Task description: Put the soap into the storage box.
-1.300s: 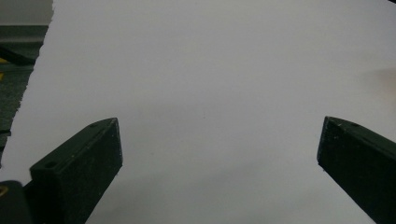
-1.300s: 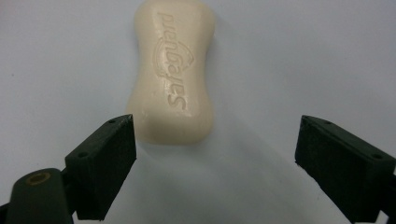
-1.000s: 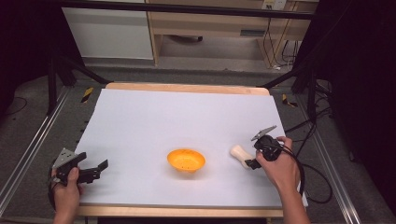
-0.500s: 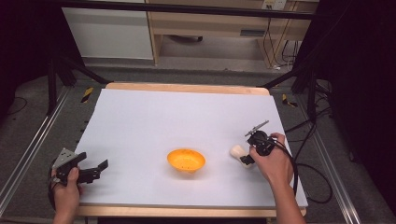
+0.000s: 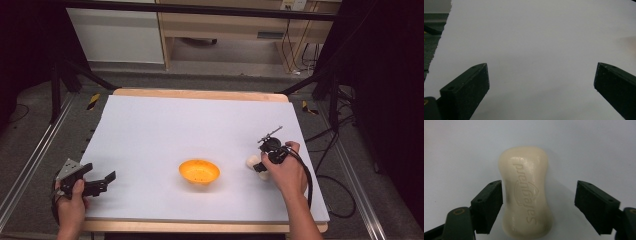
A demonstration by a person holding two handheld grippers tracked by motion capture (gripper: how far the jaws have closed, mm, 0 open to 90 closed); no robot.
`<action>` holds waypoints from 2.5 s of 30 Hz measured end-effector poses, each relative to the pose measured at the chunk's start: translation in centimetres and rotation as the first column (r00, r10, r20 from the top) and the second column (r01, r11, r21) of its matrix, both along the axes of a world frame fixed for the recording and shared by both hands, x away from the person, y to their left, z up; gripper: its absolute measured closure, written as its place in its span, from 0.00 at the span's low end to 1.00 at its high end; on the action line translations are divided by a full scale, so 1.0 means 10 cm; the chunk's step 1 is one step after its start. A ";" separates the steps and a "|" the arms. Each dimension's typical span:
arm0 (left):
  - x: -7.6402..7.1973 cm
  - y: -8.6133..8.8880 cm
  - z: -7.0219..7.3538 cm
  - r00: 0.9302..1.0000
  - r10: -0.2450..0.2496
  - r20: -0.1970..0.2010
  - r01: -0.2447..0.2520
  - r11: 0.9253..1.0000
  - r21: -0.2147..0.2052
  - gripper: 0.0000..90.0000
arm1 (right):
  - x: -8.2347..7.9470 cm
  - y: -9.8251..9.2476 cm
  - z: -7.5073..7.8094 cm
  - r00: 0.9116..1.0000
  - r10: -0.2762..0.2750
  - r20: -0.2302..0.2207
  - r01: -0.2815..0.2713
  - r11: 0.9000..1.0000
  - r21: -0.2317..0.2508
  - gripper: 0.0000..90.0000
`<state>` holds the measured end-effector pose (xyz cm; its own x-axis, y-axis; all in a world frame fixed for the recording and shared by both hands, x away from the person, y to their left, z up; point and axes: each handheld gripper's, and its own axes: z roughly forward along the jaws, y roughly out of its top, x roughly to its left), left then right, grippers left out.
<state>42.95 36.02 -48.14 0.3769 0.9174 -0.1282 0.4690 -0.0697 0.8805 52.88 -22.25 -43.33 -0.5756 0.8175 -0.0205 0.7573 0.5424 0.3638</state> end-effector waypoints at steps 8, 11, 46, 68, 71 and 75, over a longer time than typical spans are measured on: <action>0.00 0.00 0.00 1.000 -0.001 -0.001 0.001 1.000 0.000 0.00 | 0.03 0.05 -0.03 0.999 0.013 -0.034 -0.013 1.000 0.005 0.32; 0.00 0.00 0.00 1.000 -0.001 -0.001 0.001 1.000 0.000 0.00 | 0.04 0.06 -0.06 0.999 0.027 -0.043 -0.027 1.000 -0.002 0.37; 0.00 0.00 0.00 1.000 -0.001 -0.003 0.001 1.000 0.000 0.00 | 0.01 0.07 -0.19 0.997 0.069 -0.042 -0.070 0.998 -0.010 0.54; 0.00 0.00 0.00 1.000 0.000 -0.002 0.000 1.000 0.000 0.00 | -0.02 0.08 -0.12 0.995 0.101 -0.013 -0.101 0.995 -0.009 0.55; 0.00 0.00 0.00 1.000 0.000 -0.003 0.000 1.000 0.001 0.00 | -0.03 0.11 -0.05 0.992 0.123 0.003 -0.123 0.992 -0.009 0.55; 0.00 0.00 0.00 1.000 0.000 -0.002 0.000 1.000 0.000 0.00 | -0.04 0.15 0.02 0.990 0.144 0.016 -0.143 0.990 -0.008 0.55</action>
<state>42.96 36.02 -48.14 0.3763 0.9175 -0.1288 0.4708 -0.0697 0.8795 52.52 -20.79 -43.18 -0.6865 0.7262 -0.0360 0.6653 0.6474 0.3718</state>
